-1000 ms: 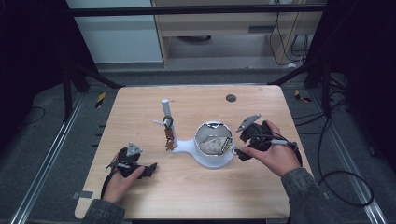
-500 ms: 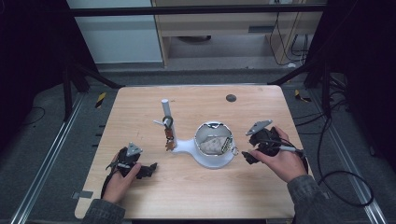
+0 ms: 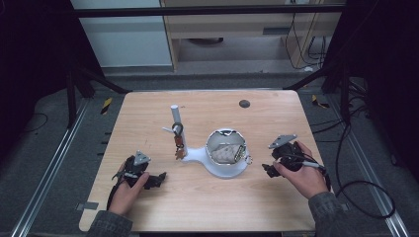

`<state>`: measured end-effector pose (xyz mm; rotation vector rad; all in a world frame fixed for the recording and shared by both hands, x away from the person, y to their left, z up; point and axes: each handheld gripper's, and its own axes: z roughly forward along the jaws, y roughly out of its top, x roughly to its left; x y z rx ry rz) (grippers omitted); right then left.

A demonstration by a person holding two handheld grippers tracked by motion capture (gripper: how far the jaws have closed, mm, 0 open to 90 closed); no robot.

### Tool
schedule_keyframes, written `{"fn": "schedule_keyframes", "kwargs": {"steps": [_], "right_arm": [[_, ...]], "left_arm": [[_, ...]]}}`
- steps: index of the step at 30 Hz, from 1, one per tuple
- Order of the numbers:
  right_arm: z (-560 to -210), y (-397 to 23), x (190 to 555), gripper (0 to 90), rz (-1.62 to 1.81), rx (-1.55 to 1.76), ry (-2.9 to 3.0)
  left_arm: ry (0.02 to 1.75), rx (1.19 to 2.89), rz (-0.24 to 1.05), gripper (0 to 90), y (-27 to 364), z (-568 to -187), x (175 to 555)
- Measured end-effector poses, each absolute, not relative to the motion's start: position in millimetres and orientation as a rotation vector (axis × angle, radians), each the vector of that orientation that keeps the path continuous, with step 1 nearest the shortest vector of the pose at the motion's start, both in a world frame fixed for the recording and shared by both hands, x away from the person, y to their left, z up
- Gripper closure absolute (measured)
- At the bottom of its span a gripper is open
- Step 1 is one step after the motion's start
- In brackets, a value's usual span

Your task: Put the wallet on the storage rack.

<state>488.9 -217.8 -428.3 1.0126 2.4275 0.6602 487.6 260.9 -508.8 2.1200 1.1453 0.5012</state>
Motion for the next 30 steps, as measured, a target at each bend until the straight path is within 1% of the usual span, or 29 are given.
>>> {"fn": "schedule_keyframes", "kwargs": {"steps": [20,30], "right_arm": [[-471.1,-238.6,492.1,10.8,0.745,1.163,2.355],[-484.7,-248.2,497.0,7.5,0.783,1.276,2.285]], "left_arm": [[1.144,2.119,0.501,0.0,260.9,-508.8,487.7],[1.144,2.119,0.502,0.0,260.9,-508.8,487.7]]}}
